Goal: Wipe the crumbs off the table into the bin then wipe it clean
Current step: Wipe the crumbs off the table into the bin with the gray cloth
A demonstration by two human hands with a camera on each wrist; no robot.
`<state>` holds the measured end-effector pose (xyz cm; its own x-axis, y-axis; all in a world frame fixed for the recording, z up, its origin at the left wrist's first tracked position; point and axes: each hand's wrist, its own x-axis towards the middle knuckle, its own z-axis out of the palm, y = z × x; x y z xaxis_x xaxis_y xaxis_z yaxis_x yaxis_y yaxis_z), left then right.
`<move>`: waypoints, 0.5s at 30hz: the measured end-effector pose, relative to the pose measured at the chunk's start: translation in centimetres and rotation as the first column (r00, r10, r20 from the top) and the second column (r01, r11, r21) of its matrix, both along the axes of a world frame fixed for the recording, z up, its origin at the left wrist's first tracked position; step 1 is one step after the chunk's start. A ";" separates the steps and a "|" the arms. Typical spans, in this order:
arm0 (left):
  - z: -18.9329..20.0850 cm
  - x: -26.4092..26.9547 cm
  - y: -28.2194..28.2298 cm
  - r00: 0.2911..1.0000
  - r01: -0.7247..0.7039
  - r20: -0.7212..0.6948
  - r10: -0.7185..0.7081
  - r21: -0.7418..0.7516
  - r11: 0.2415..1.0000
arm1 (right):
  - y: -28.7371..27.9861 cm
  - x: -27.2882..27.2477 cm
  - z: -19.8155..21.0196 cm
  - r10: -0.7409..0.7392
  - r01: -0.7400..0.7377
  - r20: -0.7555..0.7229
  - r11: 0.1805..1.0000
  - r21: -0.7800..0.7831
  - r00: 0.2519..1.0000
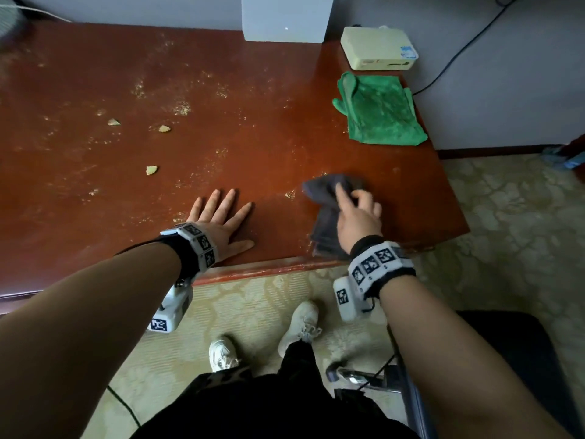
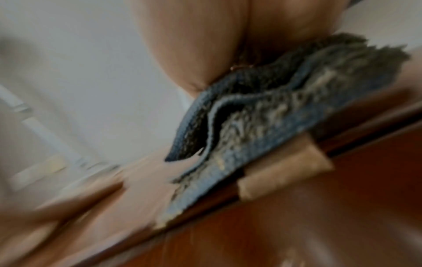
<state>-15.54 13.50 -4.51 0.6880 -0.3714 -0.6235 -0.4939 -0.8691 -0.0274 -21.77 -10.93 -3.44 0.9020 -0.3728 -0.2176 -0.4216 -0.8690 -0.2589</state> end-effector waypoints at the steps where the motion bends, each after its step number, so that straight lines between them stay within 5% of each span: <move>1: 0.1 -0.1 0.3 1.000 0.004 0.000 -0.004 0.005 1.000 | -1.2 0.0 0.3 -0.147 0.147 0.007 0.989 0.012 0.989; 3: 0.0 -0.3 1.0 1.000 0.003 0.004 -0.003 0.010 1.000 | -3.0 -0.8 0.7 -0.425 0.430 -0.089 0.901 0.051 0.901; 5: 0.0 -0.5 1.2 1.000 -0.002 0.016 0.002 0.011 1.000 | -2.0 -1.5 0.6 -0.499 0.506 -0.229 0.862 -0.030 0.836; 9: -0.2 -0.5 1.2 1.000 -0.014 0.028 0.014 0.013 1.000 | 4.4 -1.7 -0.6 -0.191 0.191 -0.164 0.981 -0.020 0.968; 12: -0.2 -0.6 1.1 0.999 -0.034 0.022 0.035 -0.010 0.999 | 8.6 -1.7 -0.8 0.149 -0.137 -0.142 0.986 0.092 0.979; 15: -0.1 -0.3 0.9 0.998 -0.055 0.008 0.055 -0.012 0.998 | 6.2 -0.8 0.1 0.151 -0.142 -0.067 0.983 0.120 0.986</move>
<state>-15.82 14.41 -4.56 0.7127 -0.3405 -0.6133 -0.4454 -0.8951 -0.0206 -22.59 -4.68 -3.30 0.9243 -0.2068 -0.3210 -0.3143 -0.8893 -0.3322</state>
